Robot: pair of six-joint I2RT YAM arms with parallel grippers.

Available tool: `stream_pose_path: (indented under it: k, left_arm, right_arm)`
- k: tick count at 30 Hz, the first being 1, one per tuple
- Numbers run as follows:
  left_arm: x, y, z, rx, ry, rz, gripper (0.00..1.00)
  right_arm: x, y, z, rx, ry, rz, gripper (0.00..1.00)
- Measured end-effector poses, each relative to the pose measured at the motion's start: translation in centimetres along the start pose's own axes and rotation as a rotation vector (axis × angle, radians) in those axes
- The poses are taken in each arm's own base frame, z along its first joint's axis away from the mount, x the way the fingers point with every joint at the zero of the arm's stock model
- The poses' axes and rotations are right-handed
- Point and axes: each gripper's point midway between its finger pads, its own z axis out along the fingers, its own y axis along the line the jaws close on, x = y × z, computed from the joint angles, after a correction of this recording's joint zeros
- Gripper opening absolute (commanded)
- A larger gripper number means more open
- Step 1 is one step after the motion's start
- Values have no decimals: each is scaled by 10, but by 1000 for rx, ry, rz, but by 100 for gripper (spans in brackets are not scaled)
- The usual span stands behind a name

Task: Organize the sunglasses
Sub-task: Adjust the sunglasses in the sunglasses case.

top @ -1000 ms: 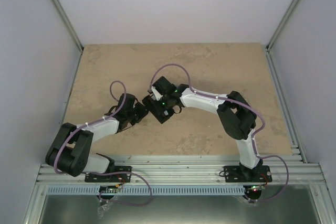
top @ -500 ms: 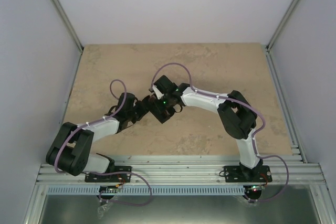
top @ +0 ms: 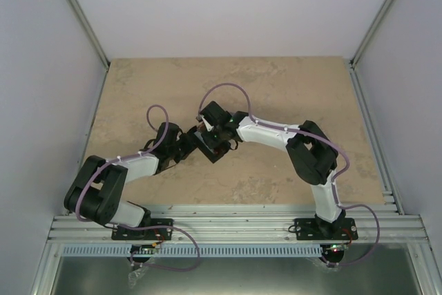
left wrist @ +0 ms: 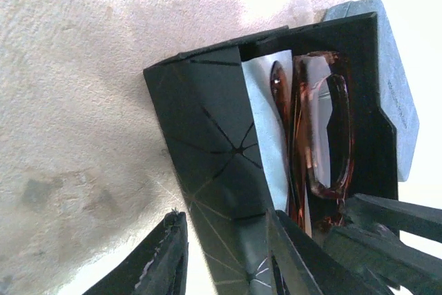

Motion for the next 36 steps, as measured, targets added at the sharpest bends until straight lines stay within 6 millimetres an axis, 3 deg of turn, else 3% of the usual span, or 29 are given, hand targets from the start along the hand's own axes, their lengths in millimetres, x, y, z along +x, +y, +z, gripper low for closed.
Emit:
stream_pose_path:
  k: [11,27,36]
  left_arm:
    - [-2,-2,-1,3,-13,2,33]
    - [-1,4,2,-15,-8,-1,31]
    - [0,4,6,-6,0,-1,31]
  right_arm:
    - [-28,5,-32,-24,-120,4,20]
    - [0,3,7,-20,-19,-2,5]
    - [2,6,12,-39,-7,3,2]
